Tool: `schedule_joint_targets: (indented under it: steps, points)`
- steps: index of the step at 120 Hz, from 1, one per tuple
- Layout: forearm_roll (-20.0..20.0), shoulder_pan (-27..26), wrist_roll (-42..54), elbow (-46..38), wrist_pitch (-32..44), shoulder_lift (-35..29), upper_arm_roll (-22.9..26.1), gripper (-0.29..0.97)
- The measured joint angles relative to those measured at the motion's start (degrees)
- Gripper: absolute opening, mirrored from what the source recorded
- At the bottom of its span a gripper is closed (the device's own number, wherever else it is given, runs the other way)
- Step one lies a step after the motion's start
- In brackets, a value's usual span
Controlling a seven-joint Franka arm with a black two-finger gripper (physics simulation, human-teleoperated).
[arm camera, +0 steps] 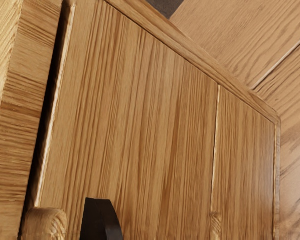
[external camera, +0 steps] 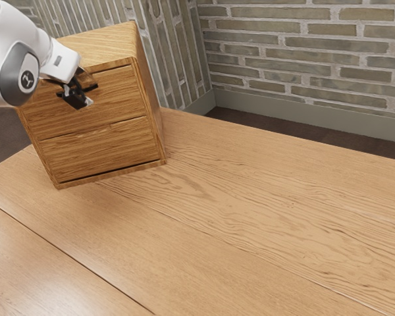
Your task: Pull the drawer handle with one arm to open the drawer
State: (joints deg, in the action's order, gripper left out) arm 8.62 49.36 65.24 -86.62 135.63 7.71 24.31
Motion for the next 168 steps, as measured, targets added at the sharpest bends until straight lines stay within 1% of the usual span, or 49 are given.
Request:
schedule_joint_targets:
  steps: [4,11,18,27,39,72,116,168]
  points:
    - [1.55,-0.01,0.21,-0.72,0.10,-0.79,-0.55,0.68]
    - [6.60,0.18,-0.04,-1.21,-0.11,-1.30,-0.77,0.68]
    - [9.96,0.03,-0.31,-1.35,-0.30,-1.08,-0.81,0.68]
    - [12.52,-0.09,-0.62,-1.33,-0.49,-0.95,-0.49,0.68]
    - [14.25,-0.20,-0.97,-1.42,-0.67,-1.02,-0.15,0.68]
    - [15.56,-0.38,-1.68,-3.57,-1.76,-1.26,0.38,0.68]
    - [15.72,-0.36,-2.31,-3.49,-1.91,1.41,0.13,0.69]
    - [15.64,-0.36,-2.63,-3.52,-2.06,0.96,0.03,0.68]
